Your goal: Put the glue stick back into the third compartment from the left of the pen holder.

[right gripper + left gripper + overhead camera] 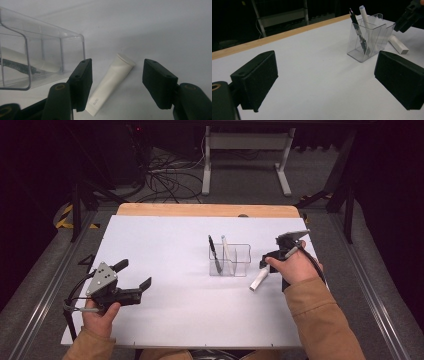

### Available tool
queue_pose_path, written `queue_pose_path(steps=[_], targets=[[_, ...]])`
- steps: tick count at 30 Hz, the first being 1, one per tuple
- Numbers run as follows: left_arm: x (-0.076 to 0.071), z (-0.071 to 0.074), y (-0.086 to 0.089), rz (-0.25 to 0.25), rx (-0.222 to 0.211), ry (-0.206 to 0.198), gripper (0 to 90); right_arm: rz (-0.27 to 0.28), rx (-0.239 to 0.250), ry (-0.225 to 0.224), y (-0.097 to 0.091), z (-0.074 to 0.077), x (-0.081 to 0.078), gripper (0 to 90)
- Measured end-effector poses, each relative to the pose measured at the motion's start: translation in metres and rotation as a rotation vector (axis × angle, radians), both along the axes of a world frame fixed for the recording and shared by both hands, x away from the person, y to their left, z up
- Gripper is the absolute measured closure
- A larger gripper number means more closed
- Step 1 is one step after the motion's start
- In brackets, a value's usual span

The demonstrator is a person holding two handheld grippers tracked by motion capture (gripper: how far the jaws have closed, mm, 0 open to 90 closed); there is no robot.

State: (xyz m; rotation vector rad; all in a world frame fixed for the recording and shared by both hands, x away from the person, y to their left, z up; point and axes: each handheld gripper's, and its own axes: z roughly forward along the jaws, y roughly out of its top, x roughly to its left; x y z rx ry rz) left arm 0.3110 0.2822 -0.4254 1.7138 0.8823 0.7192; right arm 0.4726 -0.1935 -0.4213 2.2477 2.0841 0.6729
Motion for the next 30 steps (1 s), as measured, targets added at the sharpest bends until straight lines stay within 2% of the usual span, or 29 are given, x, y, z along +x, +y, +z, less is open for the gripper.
queue_pose_path(steps=[14, 30], targets=[[0.0, 0.0, 0.0, -0.001, 0.005, -0.005, 5.8, -0.083, 0.003, 0.101, 0.008, -0.011, 0.007, 50.0], [0.0, -0.001, -0.001, -0.006, 0.009, 0.002, 5.8, -0.122, -0.03, 0.144, 0.014, -0.028, 0.012, 55.3]])
